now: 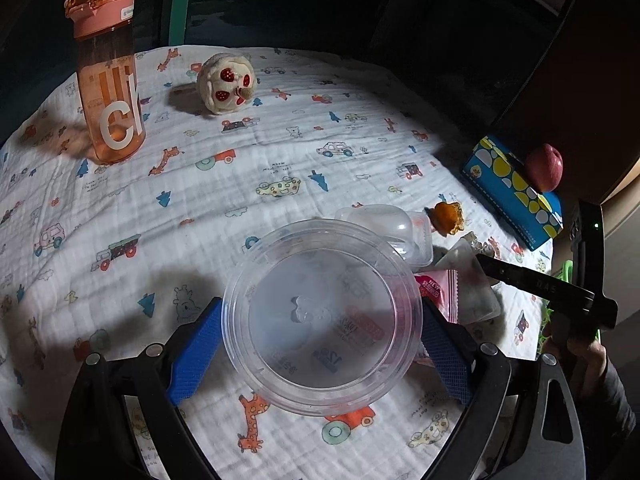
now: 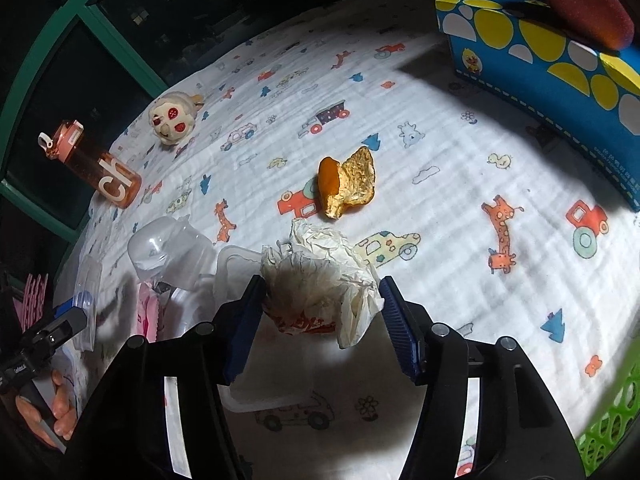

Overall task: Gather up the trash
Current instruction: 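Grasp the clear round lid with the left gripper while the right gripper grasps crumpled paper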

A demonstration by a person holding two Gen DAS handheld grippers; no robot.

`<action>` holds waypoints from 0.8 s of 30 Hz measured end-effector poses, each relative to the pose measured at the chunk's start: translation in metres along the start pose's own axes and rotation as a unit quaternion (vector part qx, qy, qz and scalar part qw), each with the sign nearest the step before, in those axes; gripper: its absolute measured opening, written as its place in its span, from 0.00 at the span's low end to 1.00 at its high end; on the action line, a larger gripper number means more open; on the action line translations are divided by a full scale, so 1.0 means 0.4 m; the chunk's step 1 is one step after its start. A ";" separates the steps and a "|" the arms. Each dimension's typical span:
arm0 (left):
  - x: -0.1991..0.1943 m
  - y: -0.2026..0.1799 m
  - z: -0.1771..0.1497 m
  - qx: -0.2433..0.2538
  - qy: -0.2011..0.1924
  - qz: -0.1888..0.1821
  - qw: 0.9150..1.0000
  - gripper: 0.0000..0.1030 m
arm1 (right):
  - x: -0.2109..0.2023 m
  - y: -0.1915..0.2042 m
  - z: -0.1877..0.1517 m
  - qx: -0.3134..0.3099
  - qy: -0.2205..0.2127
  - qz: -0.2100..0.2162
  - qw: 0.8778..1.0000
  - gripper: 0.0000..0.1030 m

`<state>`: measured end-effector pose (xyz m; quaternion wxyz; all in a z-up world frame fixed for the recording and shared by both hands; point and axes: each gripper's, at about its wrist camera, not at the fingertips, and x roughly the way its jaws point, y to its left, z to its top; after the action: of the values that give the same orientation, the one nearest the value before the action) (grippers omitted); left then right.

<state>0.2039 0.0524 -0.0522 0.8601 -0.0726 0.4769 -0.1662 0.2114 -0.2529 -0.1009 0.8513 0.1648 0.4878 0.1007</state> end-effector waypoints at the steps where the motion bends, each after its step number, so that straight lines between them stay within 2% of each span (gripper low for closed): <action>1: -0.003 -0.007 0.000 0.001 -0.001 -0.003 1.000 0.87 | -0.010 0.000 -0.004 -0.002 -0.005 0.000 1.000 0.55; 11: -0.029 -0.129 -0.009 0.032 -0.008 -0.037 0.999 0.87 | -0.166 -0.017 -0.071 -0.018 -0.054 -0.016 0.998 0.54; 24: -0.022 -0.353 -0.035 0.089 0.002 -0.087 0.992 0.87 | -0.375 -0.154 -0.183 0.016 -0.095 -0.065 0.993 0.54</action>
<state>0.1574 -0.0758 -0.0126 0.8442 -0.0367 0.4541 -0.2823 0.0732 -0.3462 -0.0389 0.8956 0.1549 0.4164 0.0213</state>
